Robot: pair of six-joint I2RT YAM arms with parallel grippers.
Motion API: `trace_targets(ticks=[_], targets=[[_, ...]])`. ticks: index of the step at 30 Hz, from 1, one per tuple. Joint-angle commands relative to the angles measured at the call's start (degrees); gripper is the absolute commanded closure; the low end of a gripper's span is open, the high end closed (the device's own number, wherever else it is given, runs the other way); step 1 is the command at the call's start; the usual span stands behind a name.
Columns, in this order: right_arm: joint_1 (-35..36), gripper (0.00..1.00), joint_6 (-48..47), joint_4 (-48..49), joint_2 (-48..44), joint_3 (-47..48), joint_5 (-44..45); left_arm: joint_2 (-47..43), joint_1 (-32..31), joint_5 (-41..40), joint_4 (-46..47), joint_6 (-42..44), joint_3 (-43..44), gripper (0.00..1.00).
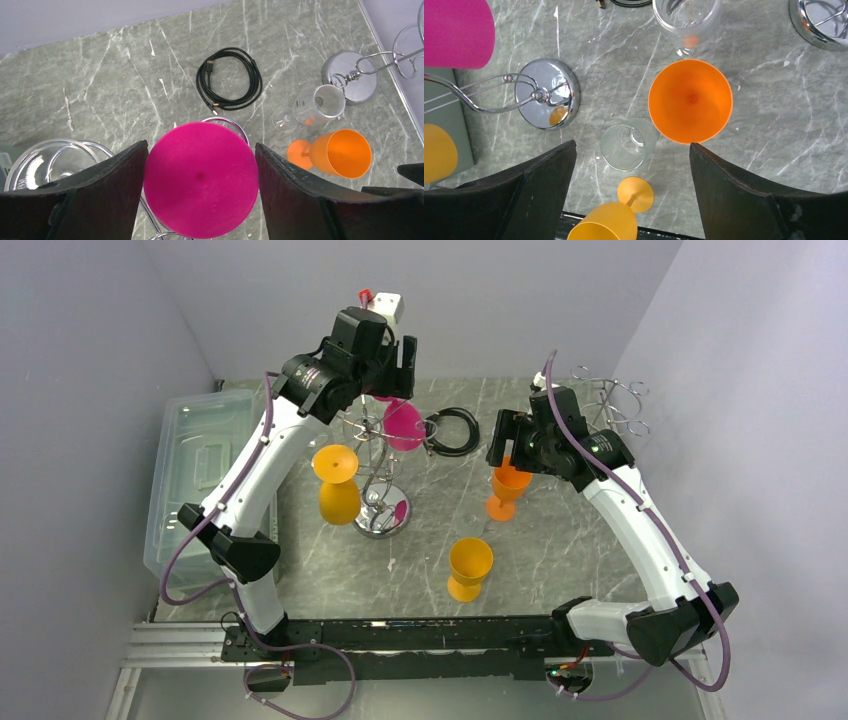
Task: Take the wine glass off the wine glass rack
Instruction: Pick up the wine glass from the wine rack.
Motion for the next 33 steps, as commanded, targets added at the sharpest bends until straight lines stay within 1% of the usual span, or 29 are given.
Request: trace_targets(ticks=[1,13,33], targets=[[0.1,0.15,0.2,2.3,-0.3,1.6,-0.5,-2.6,-0.3,-2.6,1.6,1.4,0.6,0.41],[0.1,0.14,0.0,2.4,-0.2,1.7,-0.1,-1.4,-0.1,-4.7,2.3,2.7,1.3,0.41],[0.1,0.14,0.4,2.4,-0.4,2.7,1.1,3.1,1.0,-6.6,5.6,5.6,5.6,0.41]])
